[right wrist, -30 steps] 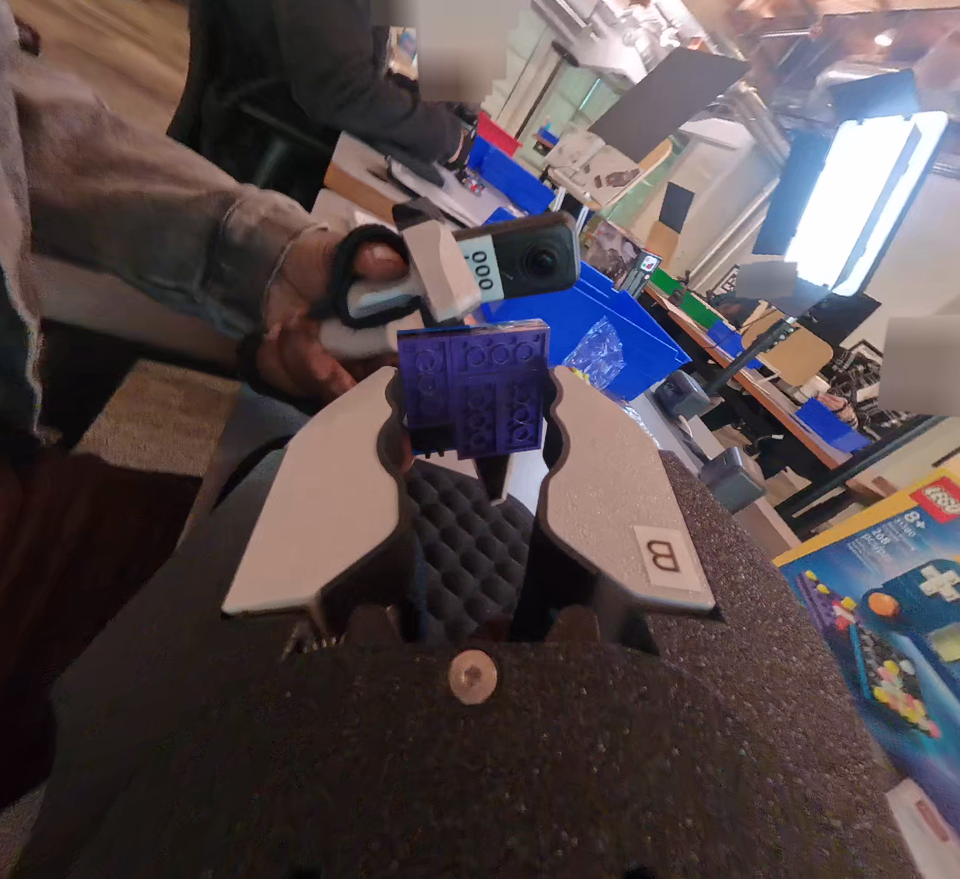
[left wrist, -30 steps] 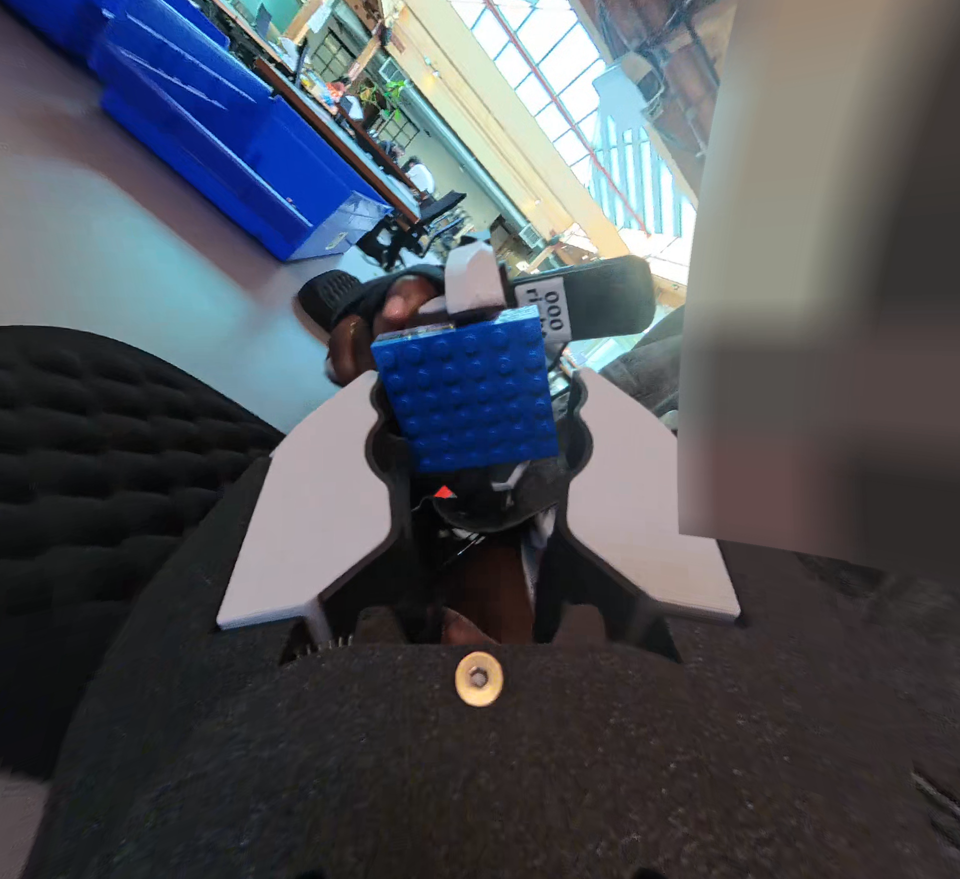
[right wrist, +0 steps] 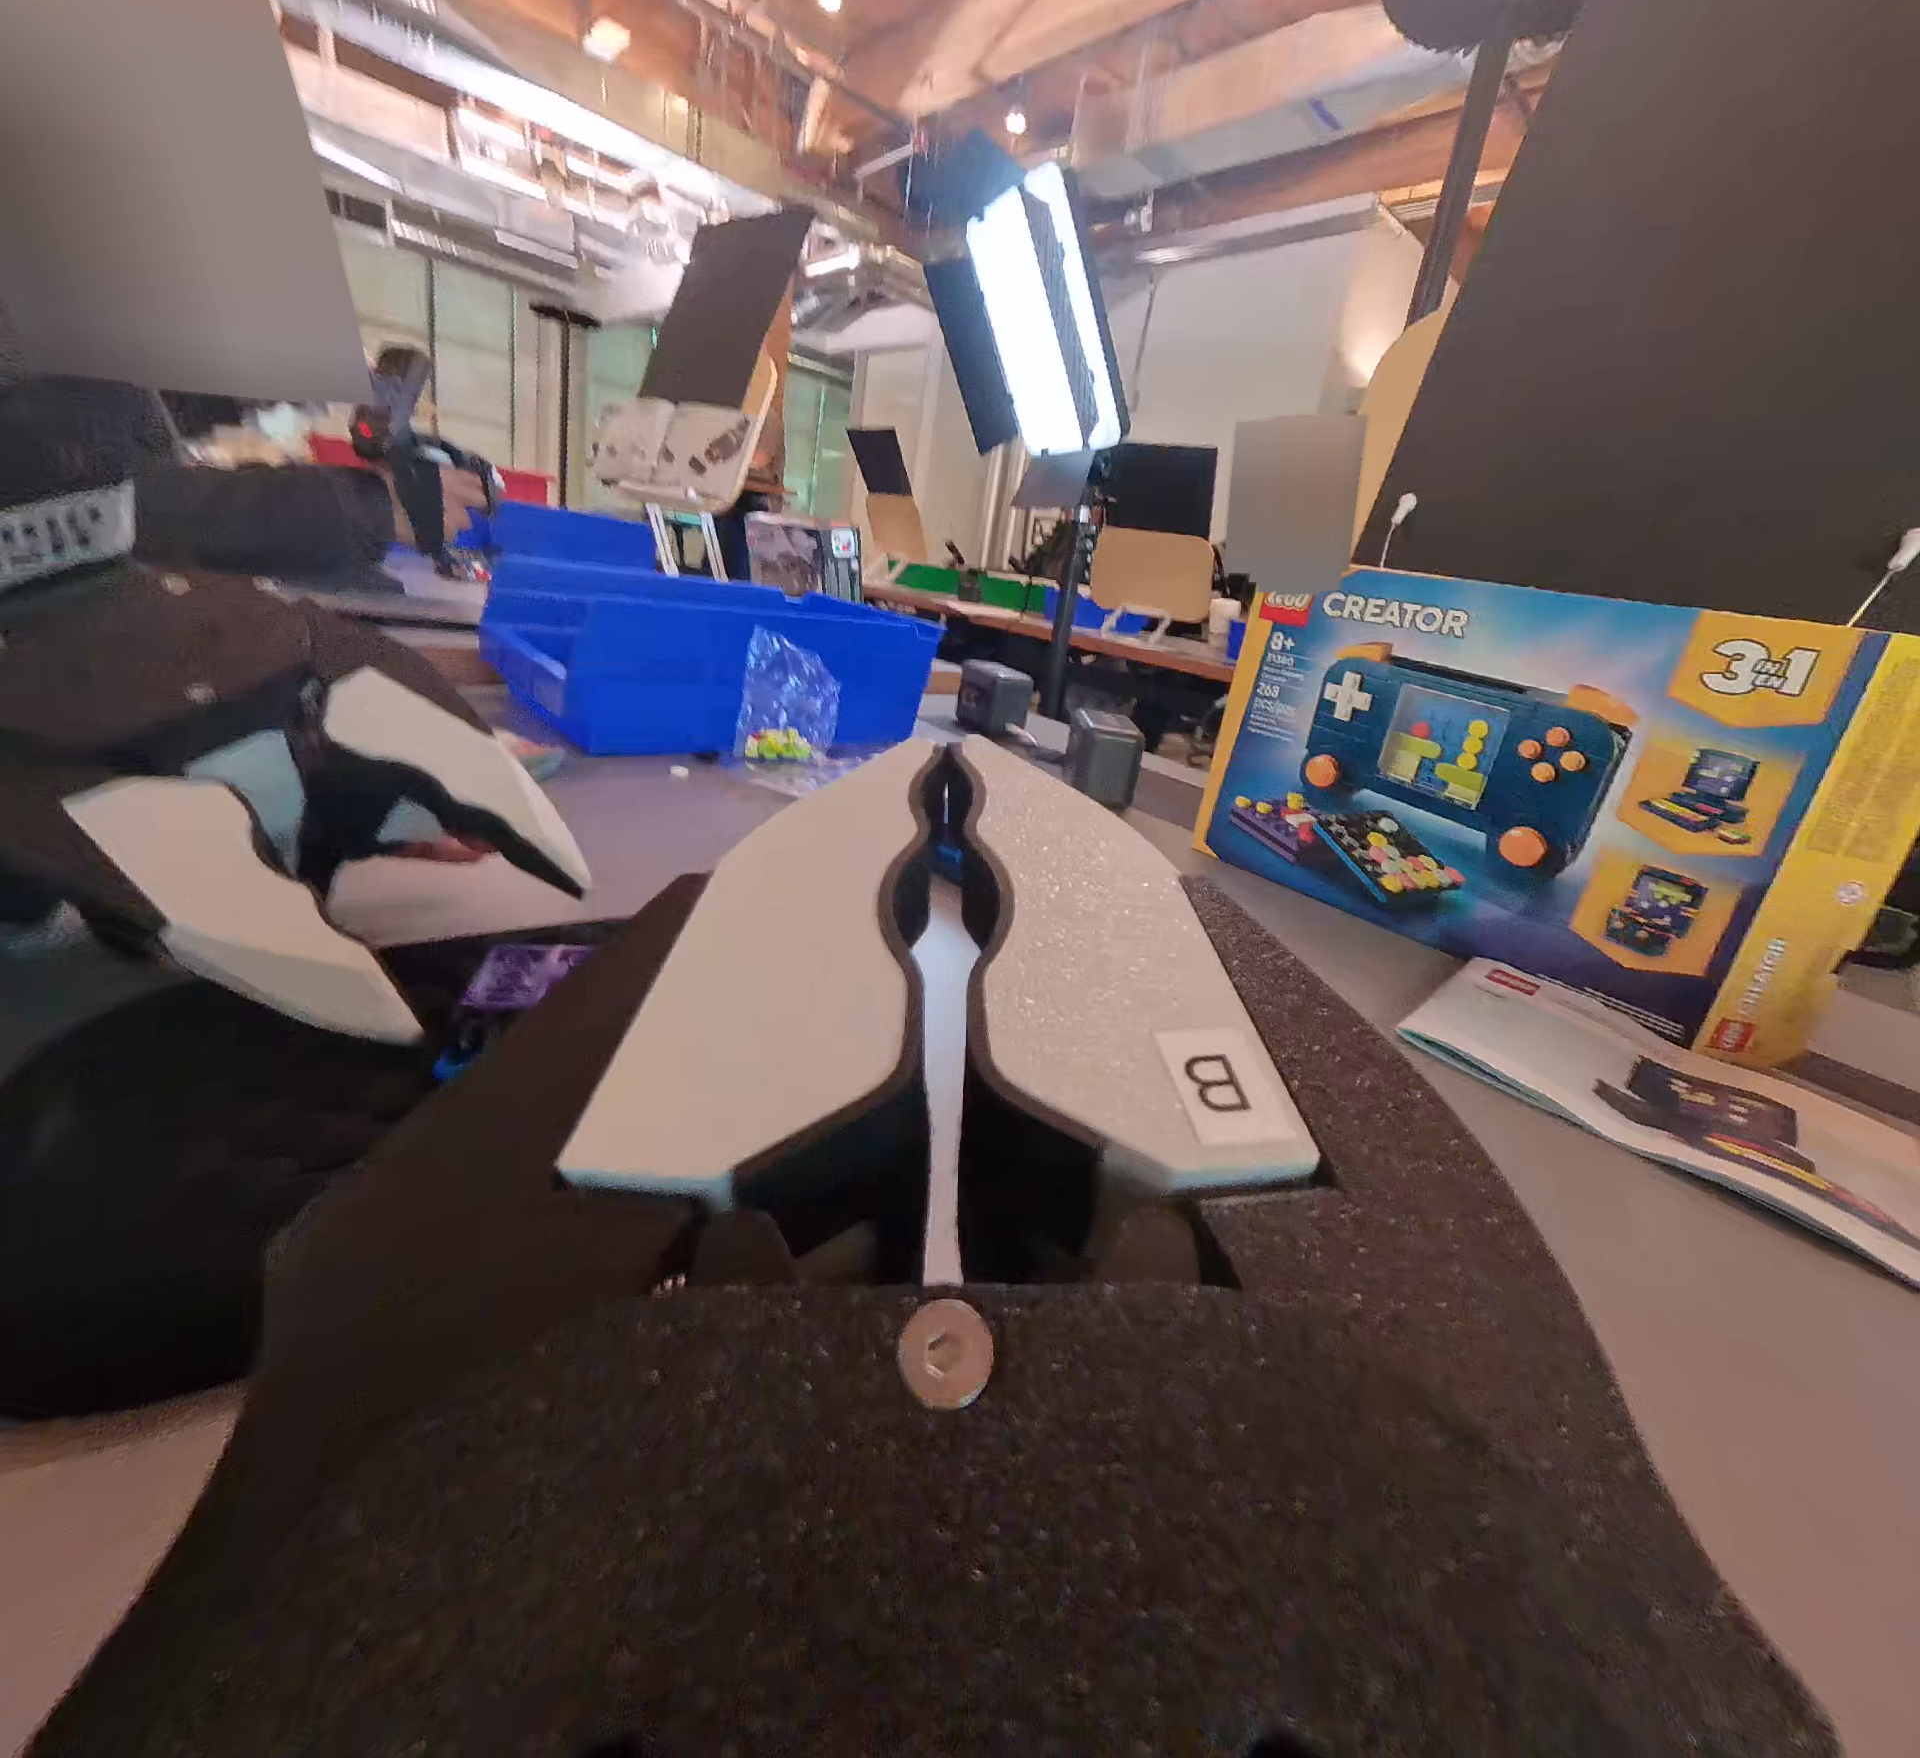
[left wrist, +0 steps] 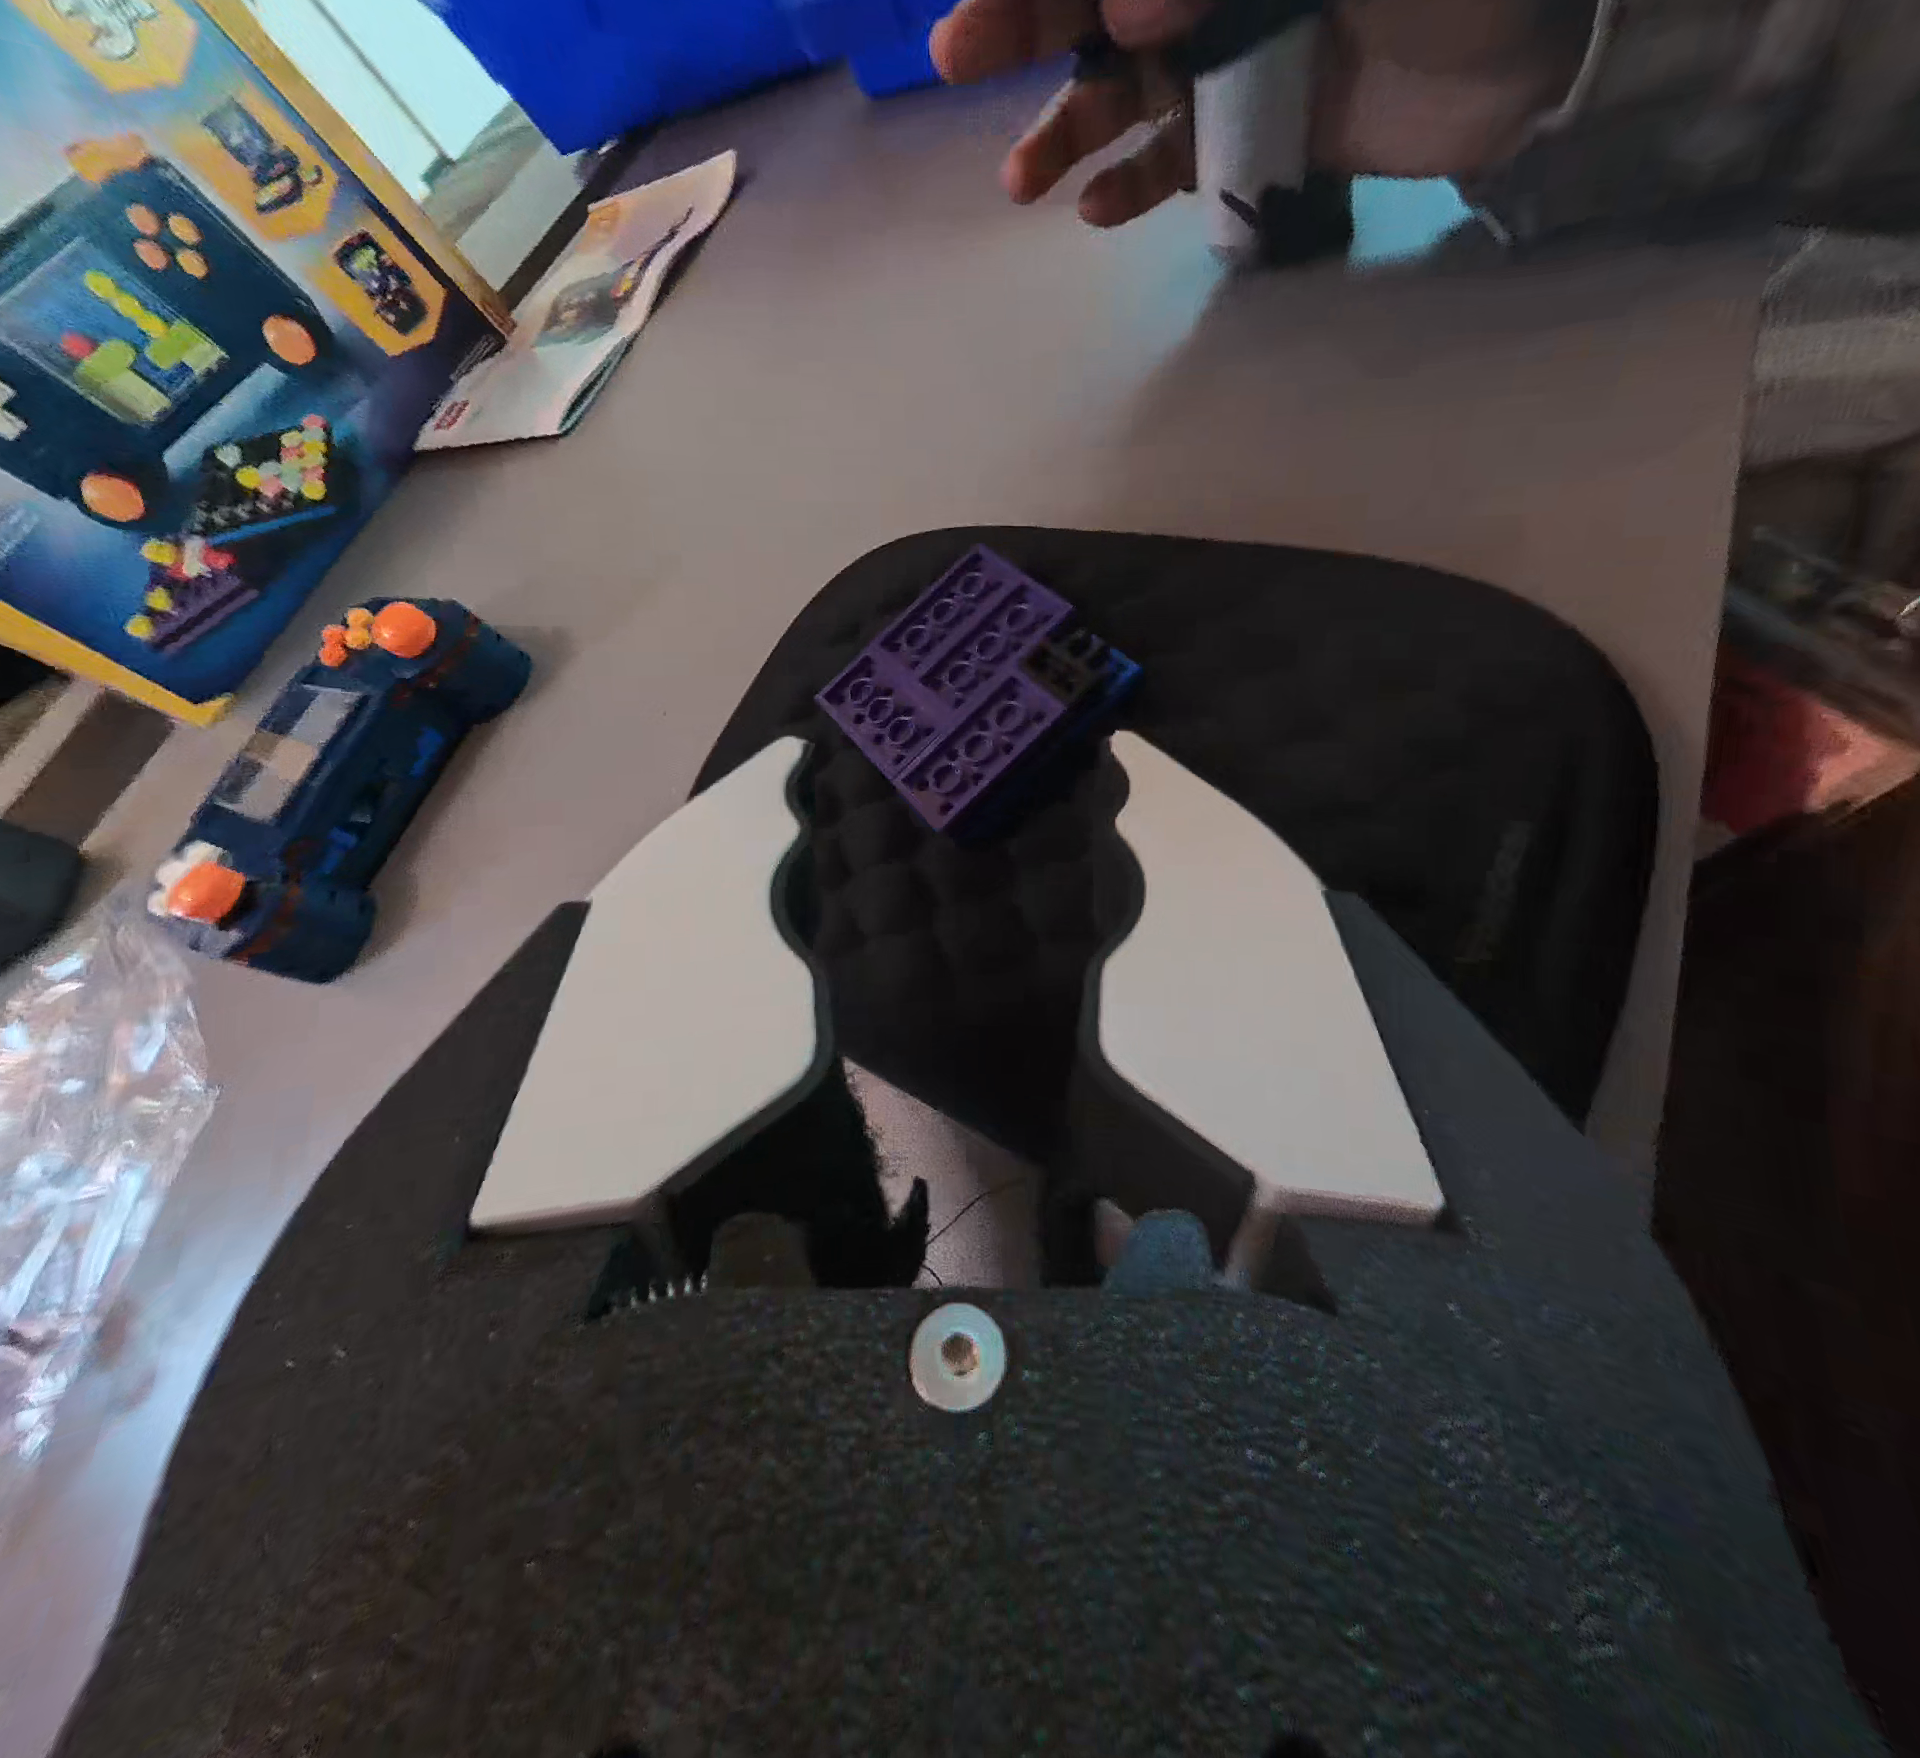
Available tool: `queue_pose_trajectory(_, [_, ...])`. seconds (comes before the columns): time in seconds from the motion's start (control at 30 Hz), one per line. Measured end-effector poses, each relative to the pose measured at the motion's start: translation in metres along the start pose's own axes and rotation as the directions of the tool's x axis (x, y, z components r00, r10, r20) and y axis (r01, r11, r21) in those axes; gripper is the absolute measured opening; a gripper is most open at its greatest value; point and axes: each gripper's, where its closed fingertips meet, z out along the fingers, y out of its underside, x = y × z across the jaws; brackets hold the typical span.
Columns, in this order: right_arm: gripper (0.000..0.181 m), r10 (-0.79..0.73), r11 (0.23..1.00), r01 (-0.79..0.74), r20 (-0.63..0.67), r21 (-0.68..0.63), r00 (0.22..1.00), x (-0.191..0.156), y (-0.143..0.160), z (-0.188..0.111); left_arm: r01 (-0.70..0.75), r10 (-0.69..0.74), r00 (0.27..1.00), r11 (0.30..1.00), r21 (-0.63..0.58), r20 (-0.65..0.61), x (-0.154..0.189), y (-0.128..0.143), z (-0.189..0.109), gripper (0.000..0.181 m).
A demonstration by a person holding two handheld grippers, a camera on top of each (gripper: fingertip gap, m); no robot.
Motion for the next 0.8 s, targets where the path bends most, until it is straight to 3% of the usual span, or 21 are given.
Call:
queue_pose_trajectory(0.07, [0.000,0.051,0.998,-0.052,0.021,0.037,0.998,-0.002,-0.005,-0.001,-0.078,0.078,0.996,0.997,0.000,0.053,-0.002,0.000,0.002,0.037])
queue_pose_trajectory(0.13, [0.004,0.043,0.998,-0.047,0.068,0.048,0.997,-0.010,-0.007,0.000,-0.112,0.110,0.991,0.994,0.020,0.079,-0.002,-0.003,0.001,0.037])
queue_pose_trajectory(0.27, [0.017,-0.084,0.996,0.087,0.224,-0.001,0.971,-0.044,0.001,0.006,0.014,-0.017,0.999,0.996,0.091,0.032,-0.003,-0.014,-0.006,0.035])
queue_pose_trajectory(0.33, [0.020,-0.190,0.976,0.216,0.395,-0.020,0.899,-0.080,0.008,0.004,0.120,-0.115,0.993,0.982,0.148,-0.037,-0.001,-0.025,-0.014,0.021])
queue_pose_trajectory(0.4, [0.023,-0.345,0.887,0.454,0.526,-0.089,0.777,-0.104,0.032,0.000,0.223,-0.221,0.975,0.958,0.178,-0.031,-0.014,-0.034,-0.020,0.004])
queue_pose_trajectory(0.47, [0.024,-0.479,0.730,0.668,0.590,-0.144,0.650,-0.104,0.053,-0.002,0.294,-0.295,0.955,0.950,0.107,-0.004,-0.027,-0.029,-0.016,0.001])
queue_pose_trajectory(0.5, [0.024,-0.475,0.702,0.696,0.632,-0.147,0.612,-0.108,0.059,-0.003,0.308,-0.309,0.951,0.950,0.047,0.003,-0.030,-0.021,-0.011,0.000])
queue_pose_trajectory(0.57, [0.024,-0.417,0.712,0.685,0.692,-0.154,0.589,-0.116,0.064,-0.003,0.309,-0.309,0.951,0.951,-0.034,-0.025,-0.029,-0.011,0.002,0.000])
queue_pose_trajectory(0.67, [0.022,-0.452,0.645,0.750,0.717,-0.149,0.531,-0.110,0.074,0.002,0.307,-0.318,0.943,0.946,-0.108,-0.101,-0.014,-0.003,0.017,0.000])
queue_pose_trajectory(0.8, [0.020,-0.428,0.636,0.759,0.756,-0.139,0.496,-0.114,0.083,0.002,0.334,-0.342,0.931,0.939,-0.085,-0.123,-0.007,-0.003,0.022,0.000])
